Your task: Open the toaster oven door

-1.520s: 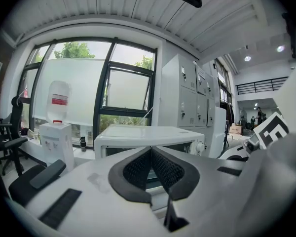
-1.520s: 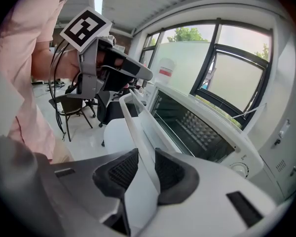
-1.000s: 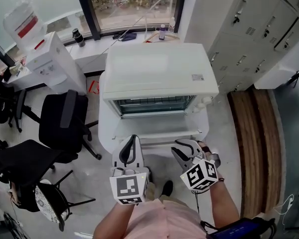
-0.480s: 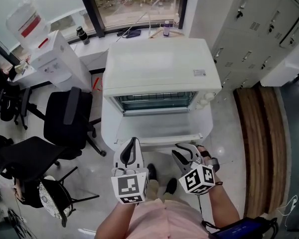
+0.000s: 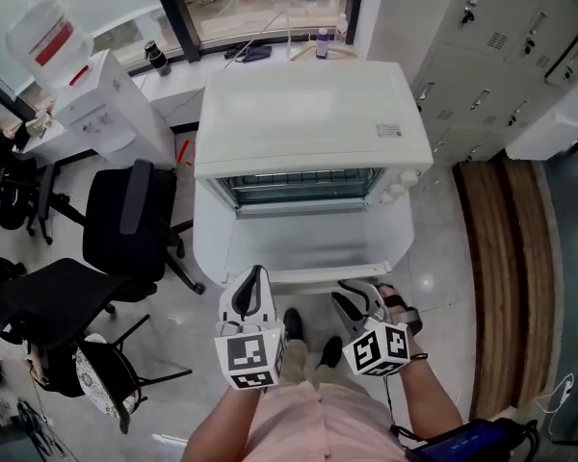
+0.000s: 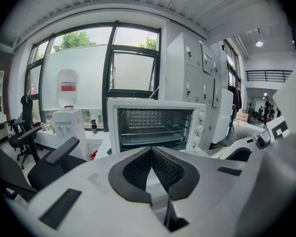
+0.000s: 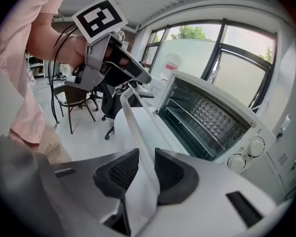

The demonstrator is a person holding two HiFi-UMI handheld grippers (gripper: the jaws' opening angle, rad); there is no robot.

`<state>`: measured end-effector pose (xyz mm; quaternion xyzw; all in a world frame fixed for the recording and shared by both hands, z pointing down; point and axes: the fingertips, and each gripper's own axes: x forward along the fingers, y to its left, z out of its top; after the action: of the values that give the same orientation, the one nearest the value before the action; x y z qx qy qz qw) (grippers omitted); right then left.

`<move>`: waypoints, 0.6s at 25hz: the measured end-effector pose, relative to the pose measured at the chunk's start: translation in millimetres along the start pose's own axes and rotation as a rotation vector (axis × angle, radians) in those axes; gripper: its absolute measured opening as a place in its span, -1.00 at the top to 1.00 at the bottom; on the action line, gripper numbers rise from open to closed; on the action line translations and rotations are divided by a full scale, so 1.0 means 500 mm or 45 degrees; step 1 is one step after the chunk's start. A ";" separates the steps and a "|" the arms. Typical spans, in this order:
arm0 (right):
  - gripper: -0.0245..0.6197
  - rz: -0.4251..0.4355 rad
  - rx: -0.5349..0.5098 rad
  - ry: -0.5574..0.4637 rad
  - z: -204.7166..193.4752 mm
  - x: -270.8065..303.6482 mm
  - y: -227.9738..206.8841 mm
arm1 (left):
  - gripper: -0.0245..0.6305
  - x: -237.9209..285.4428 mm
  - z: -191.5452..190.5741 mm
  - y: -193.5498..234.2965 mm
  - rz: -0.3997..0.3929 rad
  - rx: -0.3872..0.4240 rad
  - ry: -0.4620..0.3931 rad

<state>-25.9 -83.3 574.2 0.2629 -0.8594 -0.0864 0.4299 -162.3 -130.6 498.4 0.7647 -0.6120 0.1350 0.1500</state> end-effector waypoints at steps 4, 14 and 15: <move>0.60 -0.007 0.004 0.001 -0.005 0.002 0.005 | 0.88 0.007 -0.025 0.000 -0.001 -0.018 0.039; 0.60 0.008 0.034 -0.022 -0.005 0.002 0.005 | 0.88 0.019 -0.074 0.001 0.004 -0.058 0.129; 0.59 0.015 0.040 -0.020 -0.005 0.001 0.007 | 0.88 0.021 -0.076 0.001 0.002 -0.056 0.132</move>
<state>-25.2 -80.5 577.4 0.2638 -0.8655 -0.0724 0.4196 -161.3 -124.9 537.4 0.7526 -0.6070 0.1609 0.1982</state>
